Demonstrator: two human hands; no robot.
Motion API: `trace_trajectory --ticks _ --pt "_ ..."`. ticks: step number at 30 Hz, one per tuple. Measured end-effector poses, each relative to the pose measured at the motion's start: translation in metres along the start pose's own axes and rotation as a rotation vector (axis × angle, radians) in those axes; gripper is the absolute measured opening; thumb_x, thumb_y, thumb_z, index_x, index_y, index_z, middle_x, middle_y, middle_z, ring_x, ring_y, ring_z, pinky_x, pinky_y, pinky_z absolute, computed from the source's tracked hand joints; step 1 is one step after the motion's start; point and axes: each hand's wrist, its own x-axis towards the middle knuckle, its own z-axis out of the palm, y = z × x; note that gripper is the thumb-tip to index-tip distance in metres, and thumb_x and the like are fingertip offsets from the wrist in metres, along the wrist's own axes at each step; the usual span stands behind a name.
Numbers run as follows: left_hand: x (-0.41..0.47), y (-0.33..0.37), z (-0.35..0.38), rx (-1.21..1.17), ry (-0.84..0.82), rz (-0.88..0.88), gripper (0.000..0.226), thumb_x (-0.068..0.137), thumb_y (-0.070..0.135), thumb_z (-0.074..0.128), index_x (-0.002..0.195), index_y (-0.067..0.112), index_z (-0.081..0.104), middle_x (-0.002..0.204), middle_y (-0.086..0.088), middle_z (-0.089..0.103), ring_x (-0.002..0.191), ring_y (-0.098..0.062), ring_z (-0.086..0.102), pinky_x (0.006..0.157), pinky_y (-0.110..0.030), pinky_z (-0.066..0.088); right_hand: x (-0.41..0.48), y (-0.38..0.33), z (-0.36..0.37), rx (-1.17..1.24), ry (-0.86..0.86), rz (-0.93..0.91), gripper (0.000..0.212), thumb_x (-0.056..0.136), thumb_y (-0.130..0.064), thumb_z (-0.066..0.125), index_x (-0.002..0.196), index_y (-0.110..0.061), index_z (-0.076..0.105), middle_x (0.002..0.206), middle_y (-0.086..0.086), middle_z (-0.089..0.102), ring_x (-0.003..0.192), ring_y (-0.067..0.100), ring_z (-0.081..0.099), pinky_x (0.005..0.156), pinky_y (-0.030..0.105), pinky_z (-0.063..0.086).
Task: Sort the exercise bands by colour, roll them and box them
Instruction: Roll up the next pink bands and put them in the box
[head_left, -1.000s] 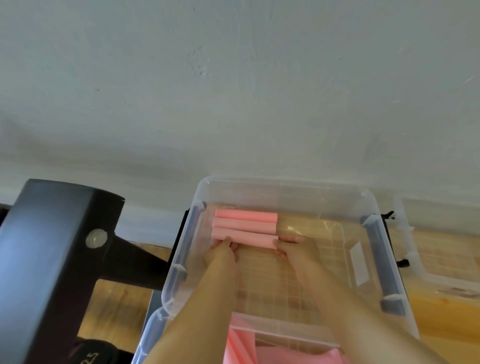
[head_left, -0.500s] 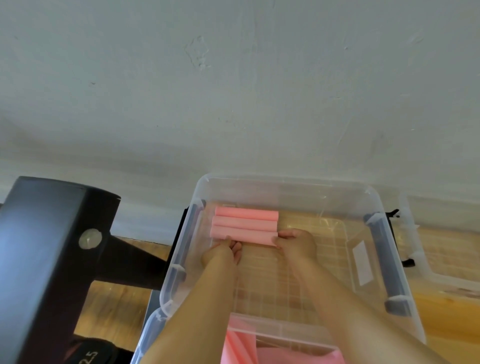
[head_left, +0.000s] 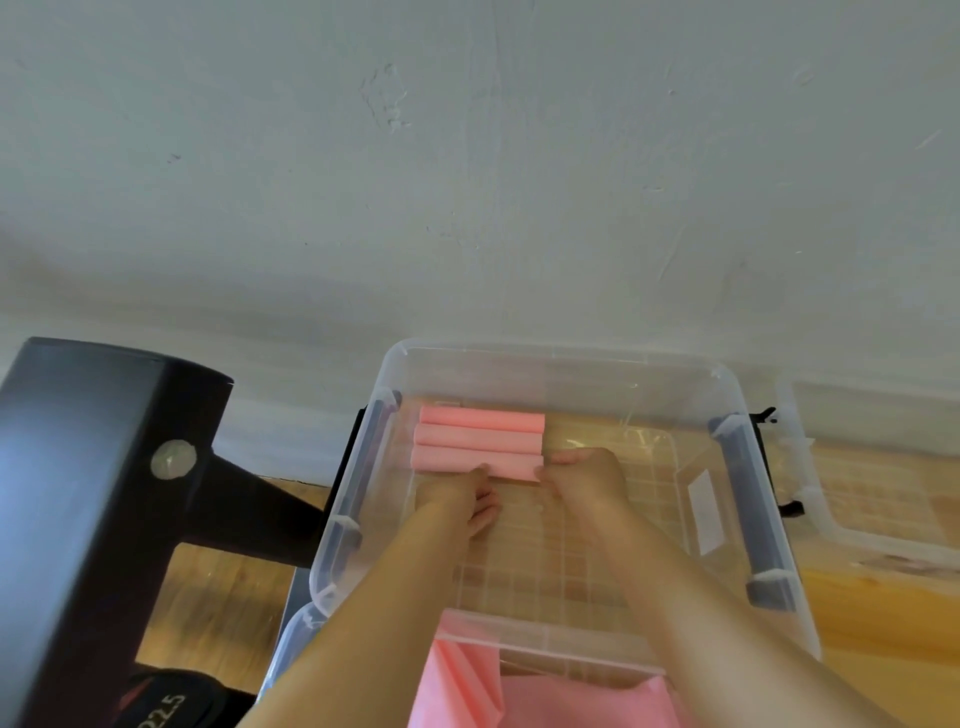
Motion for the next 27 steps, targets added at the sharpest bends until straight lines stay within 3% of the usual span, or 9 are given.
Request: trace_trajectory --ticks 1,3,7,11,14,16,19,23,27 --pt "-0.004 0.001 0.000 0.075 -0.023 0.017 0.016 0.095 0.010 0.060 0.082 0.006 0.053 0.076 -0.009 0.054 0.064 -0.017 0.053 0.045 -0.022 0.052 -0.003 -0.004 -0.003 -0.022 0.000 -0.024 0.026 0.079 -0.006 0.077 0.104 -0.008 0.071 0.094 0.005 0.067 0.084 0.018 0.062 0.065 0.017 0.047" --pt "-0.010 0.004 -0.001 0.180 -0.065 0.099 0.012 0.095 0.007 0.059 0.084 0.007 0.056 0.074 -0.009 0.056 0.063 -0.018 0.053 0.045 -0.022 0.050 -0.011 -0.011 -0.007 -0.035 -0.023 -0.095 0.030 0.079 -0.007 0.076 0.109 -0.008 0.069 0.101 0.007 0.069 0.092 0.020 0.064 0.072 0.019 0.044" --pt "-0.018 0.006 -0.006 0.507 -0.137 0.459 0.013 0.094 0.004 0.058 0.091 0.016 0.061 0.091 -0.009 0.066 0.081 -0.024 0.064 0.066 -0.027 0.050 -0.035 -0.018 -0.010 -0.056 -0.066 -0.275 0.033 0.081 -0.001 0.072 0.113 -0.005 0.067 0.113 0.010 0.069 0.097 0.015 0.062 0.086 0.022 0.045" --pt "-0.036 0.005 -0.019 0.823 -0.178 0.771 0.018 0.098 0.013 0.054 0.112 0.023 0.059 0.108 0.005 0.063 0.092 -0.009 0.059 0.071 -0.007 0.044 -0.060 -0.018 -0.024 -0.202 -0.034 -0.449 0.031 0.088 -0.007 0.064 0.119 -0.012 0.066 0.119 0.001 0.067 0.112 0.015 0.061 0.098 0.025 0.044" --pt "-0.050 0.004 -0.031 1.114 -0.178 0.981 0.037 0.101 0.028 0.049 0.138 0.024 0.048 0.140 0.007 0.050 0.123 -0.011 0.050 0.097 -0.020 0.041 -0.078 -0.013 -0.033 -0.291 -0.019 -0.539 0.035 0.093 -0.015 0.059 0.128 -0.018 0.061 0.127 -0.004 0.063 0.119 0.012 0.057 0.102 0.026 0.041" --pt "-0.059 0.000 -0.039 1.257 -0.136 1.118 0.044 0.102 0.032 0.045 0.145 0.024 0.040 0.150 0.006 0.041 0.136 -0.014 0.039 0.109 -0.028 0.033 -0.088 -0.007 -0.035 -0.359 -0.019 -0.625 0.037 0.094 -0.019 0.057 0.131 -0.021 0.058 0.131 -0.004 0.061 0.123 0.014 0.054 0.105 0.028 0.039" --pt "-0.073 -0.010 -0.046 1.357 -0.083 1.276 0.048 0.102 0.039 0.038 0.147 0.020 0.039 0.154 0.000 0.038 0.141 -0.018 0.034 0.114 -0.032 0.026 -0.100 0.002 -0.037 -0.458 0.025 -0.752 0.039 0.094 -0.022 0.057 0.133 -0.020 0.057 0.133 -0.002 0.059 0.125 0.016 0.052 0.106 0.027 0.035" --pt "-0.087 -0.028 -0.048 1.369 0.033 1.526 0.054 0.096 0.039 0.030 0.134 0.010 0.056 0.138 -0.010 0.057 0.127 -0.030 0.053 0.105 -0.041 0.038 -0.116 0.009 -0.042 -0.538 0.156 -0.986 0.039 0.089 -0.026 0.053 0.123 -0.010 0.065 0.125 0.008 0.065 0.118 0.027 0.059 0.105 0.042 0.043" --pt "-0.096 -0.044 -0.049 1.327 0.133 1.622 0.052 0.098 0.038 0.032 0.131 0.008 0.057 0.134 -0.011 0.059 0.125 -0.031 0.055 0.104 -0.042 0.039 -0.131 0.019 -0.053 -0.607 0.292 -1.122 0.041 0.089 -0.031 0.048 0.119 -0.009 0.065 0.120 0.008 0.067 0.115 0.028 0.060 0.102 0.042 0.043"
